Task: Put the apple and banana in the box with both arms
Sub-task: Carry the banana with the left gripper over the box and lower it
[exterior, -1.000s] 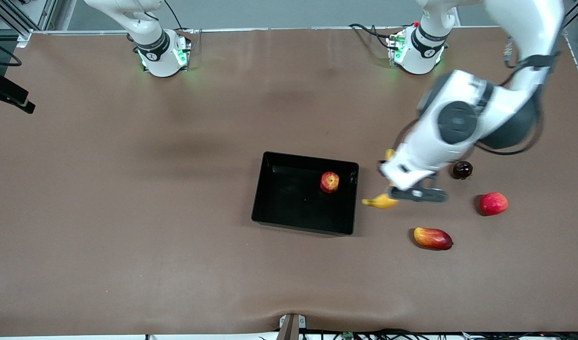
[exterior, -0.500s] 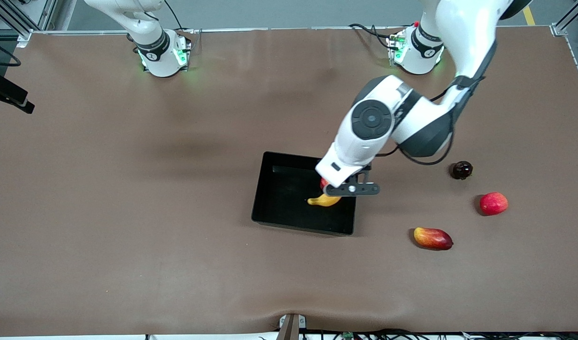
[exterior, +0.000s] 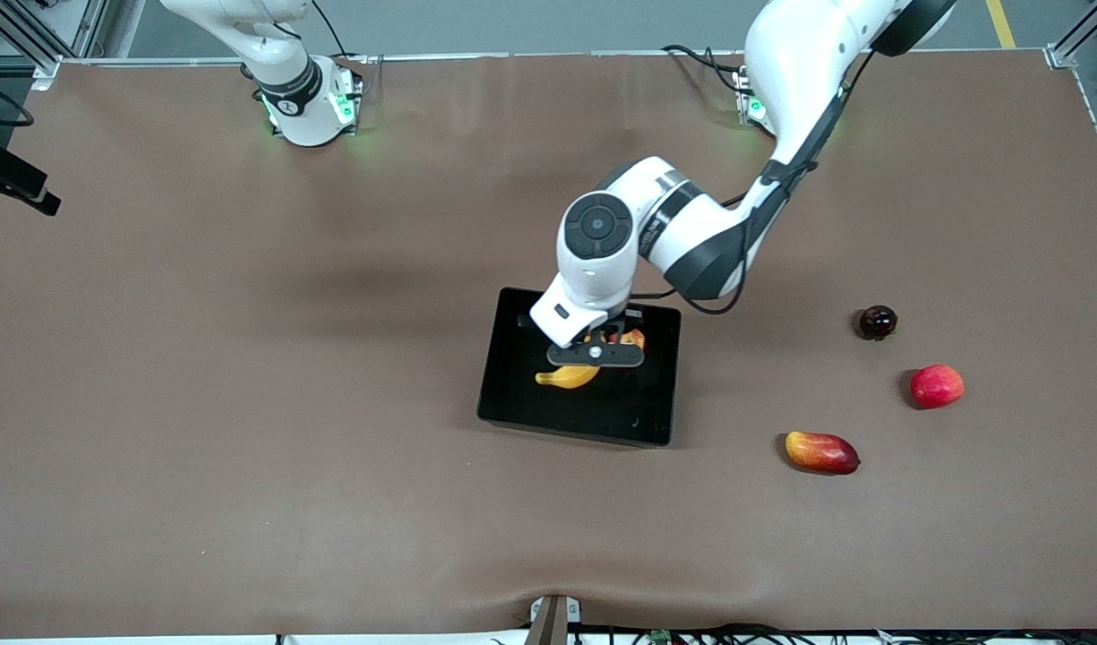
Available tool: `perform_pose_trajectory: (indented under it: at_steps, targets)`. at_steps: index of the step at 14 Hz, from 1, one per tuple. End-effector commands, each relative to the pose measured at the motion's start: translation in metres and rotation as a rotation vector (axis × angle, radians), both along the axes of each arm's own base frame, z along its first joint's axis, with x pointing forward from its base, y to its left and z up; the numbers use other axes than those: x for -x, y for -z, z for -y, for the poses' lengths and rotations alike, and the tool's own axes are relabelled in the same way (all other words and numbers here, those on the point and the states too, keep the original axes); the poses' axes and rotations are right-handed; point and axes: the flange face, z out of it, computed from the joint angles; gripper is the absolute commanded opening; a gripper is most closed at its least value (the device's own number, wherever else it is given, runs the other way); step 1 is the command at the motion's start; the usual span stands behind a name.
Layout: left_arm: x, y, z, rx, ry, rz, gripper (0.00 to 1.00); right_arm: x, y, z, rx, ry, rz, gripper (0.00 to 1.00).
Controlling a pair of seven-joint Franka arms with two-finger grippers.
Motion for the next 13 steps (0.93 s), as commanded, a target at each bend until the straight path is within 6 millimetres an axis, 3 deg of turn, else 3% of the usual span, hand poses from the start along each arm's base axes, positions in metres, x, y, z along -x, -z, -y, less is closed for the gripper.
perform_pose_trajectory:
  at_steps: [1, 3, 6, 10, 13]
  targets:
    - [-0.004, 0.023, 0.013, 0.033, -0.005, 0.005, 0.0, 0.001, -0.003, 0.004, -0.014, 0.001, 0.003, 1.0]
    - [0.0, 0.031, 0.018, 0.041, -0.002, -0.005, 0.0, 0.001, -0.003, 0.004, -0.014, 0.001, 0.003, 1.0]
    - [0.012, 0.07, 0.029, 0.022, 0.019, -0.046, 0.0, 0.001, -0.003, 0.004, -0.014, 0.001, 0.003, 1.0]
    - [0.009, 0.096, 0.037, 0.072, 0.028, -0.013, 0.0, 0.001, -0.003, 0.004, -0.014, 0.001, 0.003, 1.0]
    - [-0.002, 0.105, 0.03, 0.083, 0.018, 0.019, 0.0, 0.001, -0.003, 0.004, -0.014, 0.001, 0.003, 1.0]
